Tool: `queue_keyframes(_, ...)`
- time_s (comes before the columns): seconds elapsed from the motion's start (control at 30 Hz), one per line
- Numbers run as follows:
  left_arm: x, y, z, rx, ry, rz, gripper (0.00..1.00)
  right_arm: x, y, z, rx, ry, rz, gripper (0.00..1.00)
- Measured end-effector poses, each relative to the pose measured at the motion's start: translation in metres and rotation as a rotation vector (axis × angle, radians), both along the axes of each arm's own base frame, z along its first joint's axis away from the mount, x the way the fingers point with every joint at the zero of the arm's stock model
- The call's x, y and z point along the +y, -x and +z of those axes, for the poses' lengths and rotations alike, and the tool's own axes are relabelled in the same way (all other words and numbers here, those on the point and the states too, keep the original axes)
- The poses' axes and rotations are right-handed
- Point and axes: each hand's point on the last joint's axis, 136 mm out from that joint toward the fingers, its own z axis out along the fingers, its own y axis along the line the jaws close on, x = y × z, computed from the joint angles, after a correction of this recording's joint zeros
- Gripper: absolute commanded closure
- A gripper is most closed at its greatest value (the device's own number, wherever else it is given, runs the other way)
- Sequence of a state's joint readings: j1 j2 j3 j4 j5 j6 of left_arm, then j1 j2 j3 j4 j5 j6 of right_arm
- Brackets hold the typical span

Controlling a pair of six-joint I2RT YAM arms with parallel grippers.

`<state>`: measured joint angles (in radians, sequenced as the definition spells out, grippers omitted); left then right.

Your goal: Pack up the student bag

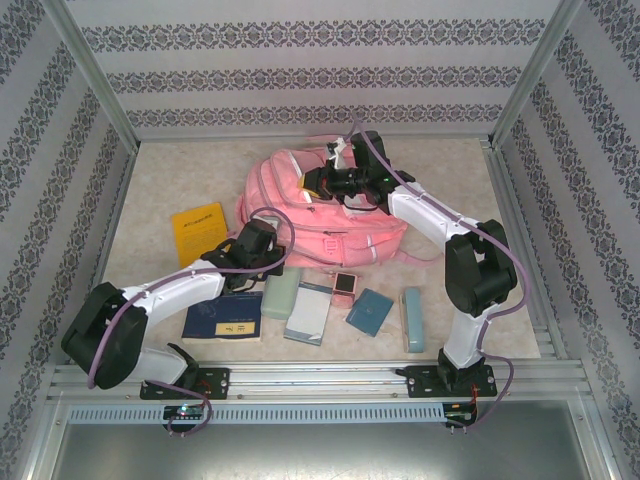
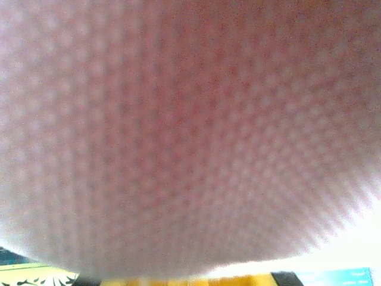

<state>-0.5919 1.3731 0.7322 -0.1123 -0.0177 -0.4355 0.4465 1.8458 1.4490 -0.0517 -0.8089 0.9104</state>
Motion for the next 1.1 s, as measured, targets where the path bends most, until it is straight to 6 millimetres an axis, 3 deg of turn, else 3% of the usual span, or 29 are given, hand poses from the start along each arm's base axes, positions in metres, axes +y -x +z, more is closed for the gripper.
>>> queue_keyframes(0.43, 0.015, 0.008, 0.014, 0.018, -0.041, 0.044, 1.0, -0.008, 0.006, -0.017, -0.085, 0.12, 0.048, 1.0)
queue_keyframes(0.87, 0.045, -0.003, 0.019, 0.091, 0.026, 0.142, 1.0, -0.008, 0.013, -0.023, -0.173, 0.245, 0.097, 1.0)
queue_keyframes(1.1, 0.058, -0.016, 0.035, 0.124, 0.102, 0.178, 1.0, -0.008, 0.013, -0.023, -0.228, 0.301, 0.115, 1.0)
